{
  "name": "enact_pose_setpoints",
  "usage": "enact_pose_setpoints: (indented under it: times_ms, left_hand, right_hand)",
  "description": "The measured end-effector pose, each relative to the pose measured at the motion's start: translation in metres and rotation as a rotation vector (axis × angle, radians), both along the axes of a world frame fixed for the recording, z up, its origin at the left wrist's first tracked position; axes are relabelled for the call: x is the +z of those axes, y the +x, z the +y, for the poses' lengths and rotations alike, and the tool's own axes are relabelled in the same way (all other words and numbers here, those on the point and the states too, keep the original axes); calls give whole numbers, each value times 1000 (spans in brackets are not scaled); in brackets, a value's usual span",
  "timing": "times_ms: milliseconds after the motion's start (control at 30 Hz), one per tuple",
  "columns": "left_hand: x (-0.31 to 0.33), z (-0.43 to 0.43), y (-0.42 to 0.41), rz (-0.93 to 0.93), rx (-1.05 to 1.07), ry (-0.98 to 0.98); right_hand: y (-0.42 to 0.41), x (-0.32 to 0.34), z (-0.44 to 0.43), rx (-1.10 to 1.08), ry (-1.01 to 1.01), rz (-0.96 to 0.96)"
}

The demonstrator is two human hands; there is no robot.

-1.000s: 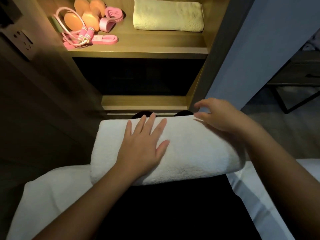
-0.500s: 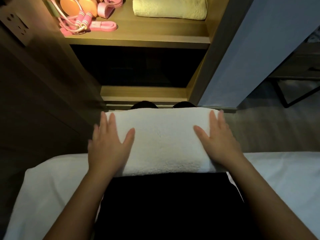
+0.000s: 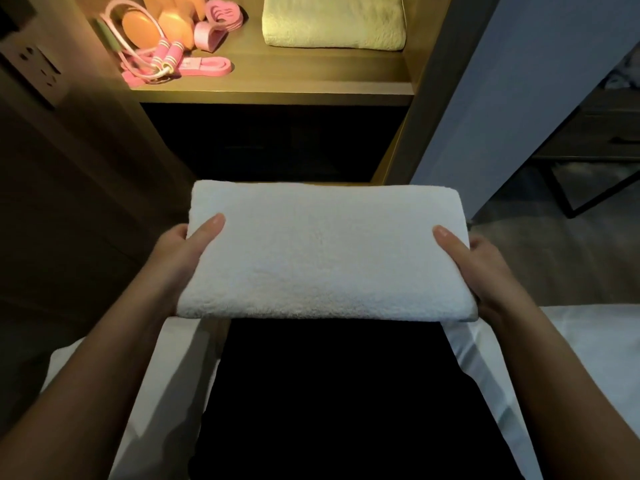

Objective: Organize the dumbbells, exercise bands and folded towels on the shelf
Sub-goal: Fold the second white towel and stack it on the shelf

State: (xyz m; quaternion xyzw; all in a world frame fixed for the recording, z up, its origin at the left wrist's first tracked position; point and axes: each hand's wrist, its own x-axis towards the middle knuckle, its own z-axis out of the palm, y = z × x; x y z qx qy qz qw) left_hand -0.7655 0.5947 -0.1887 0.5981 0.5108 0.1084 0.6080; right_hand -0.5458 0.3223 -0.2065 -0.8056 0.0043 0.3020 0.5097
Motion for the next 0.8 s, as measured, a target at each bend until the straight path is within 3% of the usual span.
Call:
enact_pose_setpoints:
  times_ms: [67, 133, 300, 467, 567, 700, 800]
  left_hand:
    - [-5, 9, 6, 25, -21, 152]
    - [-12, 17, 14, 63, -44, 157]
    - [-22, 38, 29, 131, -147, -340]
    - [-8, 44, 44, 218, -200, -370]
    - [-9, 42, 55, 178, -149, -271]
    - [-27, 43, 51, 226, -243, 308]
    - [-39, 52, 47, 241, -275, 317]
  right_hand:
    - [8, -2, 7, -29, 44, -101]
    - [16, -8, 12, -31, 69, -105]
    - [27, -26, 17, 92, 62, -33]
    - [50, -13, 20, 223, 89, 321]
    - [53, -3, 32, 186, -77, 382]
    - [49, -12, 43, 216, -204, 148]
    - [40, -17, 39, 205, -21, -289]
